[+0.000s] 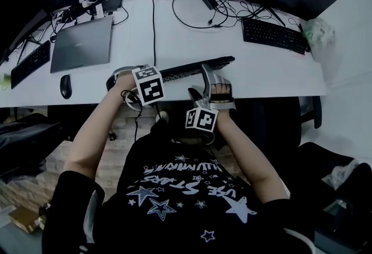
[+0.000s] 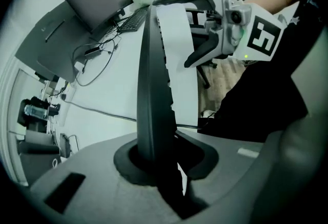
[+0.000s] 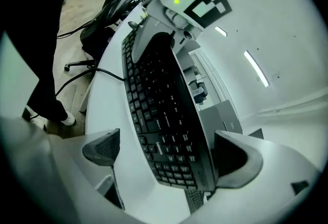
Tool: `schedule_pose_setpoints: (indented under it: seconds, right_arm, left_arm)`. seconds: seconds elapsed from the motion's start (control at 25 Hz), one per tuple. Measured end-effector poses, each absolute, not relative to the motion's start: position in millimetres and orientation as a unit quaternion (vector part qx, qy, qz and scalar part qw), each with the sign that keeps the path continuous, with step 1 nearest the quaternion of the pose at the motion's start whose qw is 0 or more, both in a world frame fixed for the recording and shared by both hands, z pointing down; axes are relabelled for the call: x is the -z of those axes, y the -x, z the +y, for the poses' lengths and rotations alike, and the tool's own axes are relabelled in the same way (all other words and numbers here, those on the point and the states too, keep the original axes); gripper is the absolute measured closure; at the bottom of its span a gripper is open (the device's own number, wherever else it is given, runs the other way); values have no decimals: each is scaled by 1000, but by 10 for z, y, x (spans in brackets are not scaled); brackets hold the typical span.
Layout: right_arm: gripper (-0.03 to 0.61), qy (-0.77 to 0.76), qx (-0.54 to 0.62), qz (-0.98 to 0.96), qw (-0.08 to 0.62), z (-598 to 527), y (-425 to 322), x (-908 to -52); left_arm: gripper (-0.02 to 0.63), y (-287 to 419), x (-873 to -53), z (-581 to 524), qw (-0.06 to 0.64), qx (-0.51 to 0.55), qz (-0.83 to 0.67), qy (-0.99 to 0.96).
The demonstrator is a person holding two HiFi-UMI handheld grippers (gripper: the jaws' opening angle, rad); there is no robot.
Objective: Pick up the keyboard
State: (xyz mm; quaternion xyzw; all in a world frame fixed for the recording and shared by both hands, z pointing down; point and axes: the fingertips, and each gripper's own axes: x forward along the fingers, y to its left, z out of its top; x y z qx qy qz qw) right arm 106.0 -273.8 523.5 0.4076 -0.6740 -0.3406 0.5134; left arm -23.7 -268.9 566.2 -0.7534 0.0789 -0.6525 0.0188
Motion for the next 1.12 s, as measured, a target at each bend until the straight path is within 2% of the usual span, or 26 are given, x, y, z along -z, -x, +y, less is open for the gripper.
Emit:
schedule_pose_setpoints:
  seconds: [0.44,0.48,0.56,0.68,0.88,1.12]
  right_arm:
    - [14,-505,250,-709,424,-2325,-1425,-4699]
    - [38,-513,240,-715,410,-2276,-1430,-4653]
    - [184,-529,224,-723,384,-2174,-1438,-4572]
    - [349,-542,211,-730,358,-2034,-1430,-4504]
    - [561,-558,189,-736,334,-1861,-1426,-4486]
    - [571,-585,124,-739,310,-1720,-1505,-4515]
  left_arm:
    - [525,206,-5259,-2182,-66,532,279,797]
    - [525,208,-5222,-2105,-74,518,292,800]
    - [525,219,-5156,-1968,-82,496,318,804]
    - [525,218,-5061,-1803,-90,461,348,811]
    - [525,185,-4990,-1577,-119,405,366,829]
    - [525,186,-4986,-1379,-136,354,376,845]
